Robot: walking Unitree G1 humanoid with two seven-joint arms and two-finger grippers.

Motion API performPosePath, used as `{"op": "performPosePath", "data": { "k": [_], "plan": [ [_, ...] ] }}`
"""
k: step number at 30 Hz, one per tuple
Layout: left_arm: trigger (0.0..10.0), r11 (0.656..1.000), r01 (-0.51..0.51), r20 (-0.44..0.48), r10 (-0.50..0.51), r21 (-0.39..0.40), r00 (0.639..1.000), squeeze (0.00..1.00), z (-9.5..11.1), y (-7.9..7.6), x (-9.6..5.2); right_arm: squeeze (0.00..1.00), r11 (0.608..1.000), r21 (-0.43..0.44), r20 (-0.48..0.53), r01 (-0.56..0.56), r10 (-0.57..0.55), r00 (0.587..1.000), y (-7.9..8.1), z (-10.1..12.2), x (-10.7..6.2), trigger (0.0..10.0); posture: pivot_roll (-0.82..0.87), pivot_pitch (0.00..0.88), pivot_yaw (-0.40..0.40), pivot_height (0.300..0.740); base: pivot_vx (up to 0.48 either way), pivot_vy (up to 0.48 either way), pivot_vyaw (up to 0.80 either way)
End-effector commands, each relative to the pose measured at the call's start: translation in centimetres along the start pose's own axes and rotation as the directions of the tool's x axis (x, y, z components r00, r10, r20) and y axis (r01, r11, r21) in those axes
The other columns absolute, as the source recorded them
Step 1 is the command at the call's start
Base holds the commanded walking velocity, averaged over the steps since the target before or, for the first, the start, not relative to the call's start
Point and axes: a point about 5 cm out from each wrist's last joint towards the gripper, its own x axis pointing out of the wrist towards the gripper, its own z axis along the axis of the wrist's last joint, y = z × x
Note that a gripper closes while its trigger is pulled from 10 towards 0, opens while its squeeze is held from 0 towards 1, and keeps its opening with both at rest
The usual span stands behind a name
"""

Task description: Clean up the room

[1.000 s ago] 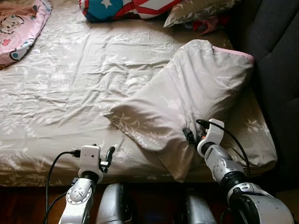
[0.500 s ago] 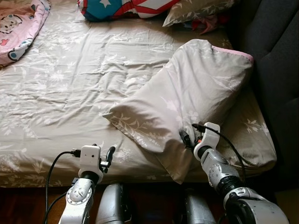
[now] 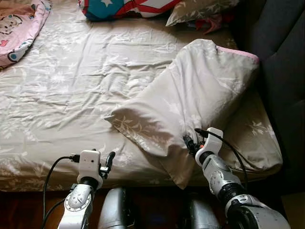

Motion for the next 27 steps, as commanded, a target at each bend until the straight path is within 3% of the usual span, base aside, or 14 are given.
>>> {"op": "performPosePath", "data": {
  "k": [1, 12, 27],
  "plan": [
    [10.0, 1.0, -0.008, -0.008, 0.008, 0.004, 1.0, 0.0, -0.1, 0.3, -0.3, 0.0, 0.999, 0.044, -0.2, -0.003, 0.012, 0.98, 0.3, -5.6, -1.0, 0.0, 0.04, 0.264, 0.046, 0.625, 0.0, 0.0, 0.0],
    [10.0, 1.0, -0.006, -0.011, 0.006, -0.003, 1.0, 0.0, -0.2, 0.1, -0.2, 0.0, 0.999, 0.051, -0.2, -0.009, 0.019, 0.98, 0.3, -5.9, -1.1, 0.0, 0.01, 0.247, 0.038, 0.625, 0.0, 0.0, 0.0],
    [10.0, 1.0, 0.016, -0.017, -0.016, -0.02, 1.0, 0.0, -0.5, -0.9, 0.2, 0.0, 0.999, 0.053, -0.143, 0.008, -0.001, 0.99, -1.4, -5.4, -1.5, 0.0, -0.03, 0.227, 0.025, 0.625, 0.0, 0.0, 0.0]
  ]
}}
